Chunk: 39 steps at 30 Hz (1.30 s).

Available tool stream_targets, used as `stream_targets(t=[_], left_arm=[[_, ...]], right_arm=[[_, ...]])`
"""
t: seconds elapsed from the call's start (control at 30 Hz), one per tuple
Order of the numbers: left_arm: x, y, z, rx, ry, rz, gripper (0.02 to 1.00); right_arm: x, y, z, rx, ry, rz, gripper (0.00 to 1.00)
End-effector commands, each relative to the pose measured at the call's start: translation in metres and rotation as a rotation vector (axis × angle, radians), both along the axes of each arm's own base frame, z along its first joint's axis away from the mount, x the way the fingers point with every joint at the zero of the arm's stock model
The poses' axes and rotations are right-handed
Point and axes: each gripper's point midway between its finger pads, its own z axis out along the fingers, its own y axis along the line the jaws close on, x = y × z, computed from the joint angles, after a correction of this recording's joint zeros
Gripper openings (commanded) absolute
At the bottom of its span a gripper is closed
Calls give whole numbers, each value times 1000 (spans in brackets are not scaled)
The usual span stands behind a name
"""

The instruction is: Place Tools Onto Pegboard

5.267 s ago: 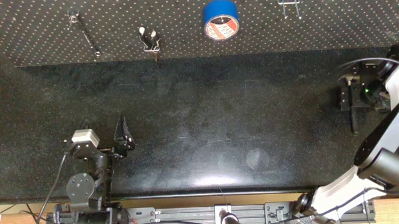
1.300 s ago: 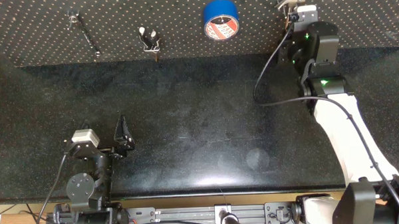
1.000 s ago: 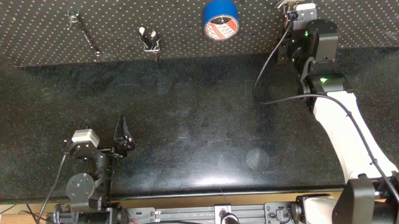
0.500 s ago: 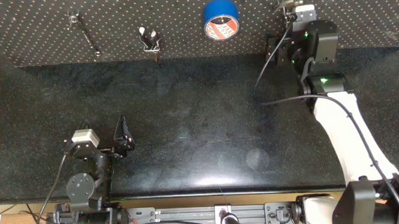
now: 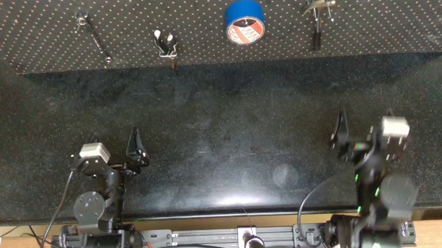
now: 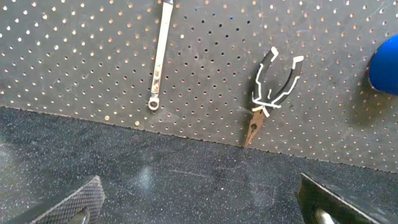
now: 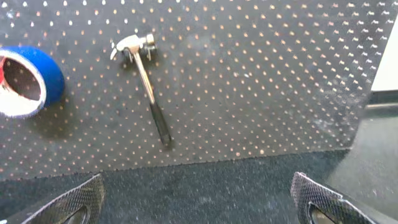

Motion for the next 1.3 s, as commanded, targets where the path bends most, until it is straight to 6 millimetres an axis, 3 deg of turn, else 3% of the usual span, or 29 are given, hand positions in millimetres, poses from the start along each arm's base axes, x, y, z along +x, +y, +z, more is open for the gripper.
stream_targets(t=[0.03, 0.2, 0.3, 0.43, 0.57, 0.7, 1.3], left_arm=[[0, 2, 0, 2, -1, 8, 996], [0, 2, 0, 2, -1, 8, 996], [0, 2, 0, 2, -1, 8, 993], [0, 2, 0, 2, -1, 8, 996], [0, 2, 0, 2, -1, 8, 996], [0, 2, 0, 2, -1, 8, 993], [0, 2, 0, 2, -1, 8, 996]], right_arm=[[-4, -3, -32, 11, -47, -20, 985], [1, -4, -65, 24, 48, -21, 985], [0, -3, -103, 37, 145, -20, 987], [3, 6, -99, 32, 121, 18, 987], [3, 27, -89, 23, 79, 105, 987], [4, 26, -71, 16, -26, 102, 987], [4, 26, -75, 16, -18, 101, 989]])
